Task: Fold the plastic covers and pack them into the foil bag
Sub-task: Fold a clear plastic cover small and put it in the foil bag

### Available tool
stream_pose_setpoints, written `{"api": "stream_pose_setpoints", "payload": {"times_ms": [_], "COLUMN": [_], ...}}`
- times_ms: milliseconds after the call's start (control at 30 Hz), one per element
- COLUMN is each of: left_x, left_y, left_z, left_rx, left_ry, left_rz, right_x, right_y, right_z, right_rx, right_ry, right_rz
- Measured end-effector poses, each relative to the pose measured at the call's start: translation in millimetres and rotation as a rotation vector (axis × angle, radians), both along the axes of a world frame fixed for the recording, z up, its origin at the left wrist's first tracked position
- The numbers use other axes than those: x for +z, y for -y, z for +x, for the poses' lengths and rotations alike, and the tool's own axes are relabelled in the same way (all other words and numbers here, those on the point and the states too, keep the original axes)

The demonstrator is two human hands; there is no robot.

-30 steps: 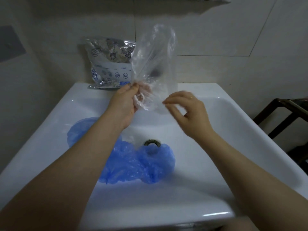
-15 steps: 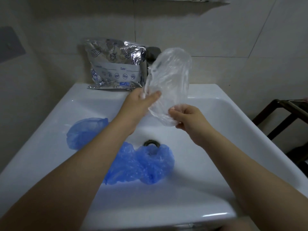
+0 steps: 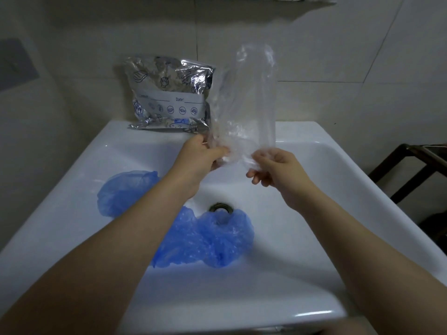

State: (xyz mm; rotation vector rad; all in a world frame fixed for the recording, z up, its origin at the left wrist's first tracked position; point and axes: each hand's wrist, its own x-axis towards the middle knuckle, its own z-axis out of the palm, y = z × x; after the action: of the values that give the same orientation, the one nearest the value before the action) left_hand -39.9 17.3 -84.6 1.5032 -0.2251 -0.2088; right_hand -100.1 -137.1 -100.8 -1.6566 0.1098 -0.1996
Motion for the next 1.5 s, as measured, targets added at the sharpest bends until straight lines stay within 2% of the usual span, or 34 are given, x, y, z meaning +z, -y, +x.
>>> {"api": "stream_pose_setpoints", "payload": {"times_ms": [100,233,400,567,633,700,800,867,967,1033,1100,1167,1233,1300,1500], "left_x": [-2.2,-4.0,-1.2,1.6,2.2,2.6,4.3,5.5,3.4,0.5,-1.5,-6.8,-11.3,-12.1,-8.3], "left_y": [-1.7,-5.7,-1.9,-2.3,-2.1,-2.7,-7.0,-10.4,-16.1,-17.9,-16.2,-10.8,-4.8,-2.4,-3.7], "left_z": [0.8,-2.7,-4.7,-0.5,1.0,0.5,-2.2,-4.3,1.8,6.1,5.2,5.3,3.8,2.5,7.6], "left_rx": [0.01,-0.113,-0.091,-0.123,-0.134,-0.142,-0.216,-0.262,-0.223,-0.228,-0.202,-0.102,0.031,0.074,-0.019], "left_ry": [-0.101,-0.198,-0.167,-0.139,-0.155,-0.174,-0.115,-0.013,0.154,0.207,0.194,0.235,0.306,0.301,0.117], "left_rz": [0.056,0.173,0.017,-0.232,-0.287,-0.307,-0.24,-0.16,-0.003,0.047,0.091,0.182,0.244,0.198,0.005], "right_x": [2.2,2.3,4.7,7.4,7.4,6.9,3.9,1.3,2.1,5.7,4.2,1.2,-1.1,-1.6,1.1], "right_y": [1.6,2.2,6.1,15.8,17.1,20.4,31.5,41.1,53.1,54.6,51.2,41.4,32.8,29.4,28.6], "right_z": [0.7,0.5,1.9,3.9,4.4,3.6,4.5,4.1,-0.3,-2.6,0.1,3.9,6.1,6.7,5.9], "right_rx": [0.009,0.027,0.01,0.089,0.15,0.209,0.334,0.381,0.433,0.372,0.211,0.071,0.029,0.038,0.101], "right_ry": [-0.02,-0.047,-0.079,-0.048,0.011,0.093,0.176,0.196,0.179,0.105,0.021,0.034,0.058,0.087,0.044], "right_rz": [0.149,0.194,0.275,0.671,0.762,0.688,0.46,0.327,0.166,0.083,-0.061,-0.197,-0.187,-0.122,0.11]}}
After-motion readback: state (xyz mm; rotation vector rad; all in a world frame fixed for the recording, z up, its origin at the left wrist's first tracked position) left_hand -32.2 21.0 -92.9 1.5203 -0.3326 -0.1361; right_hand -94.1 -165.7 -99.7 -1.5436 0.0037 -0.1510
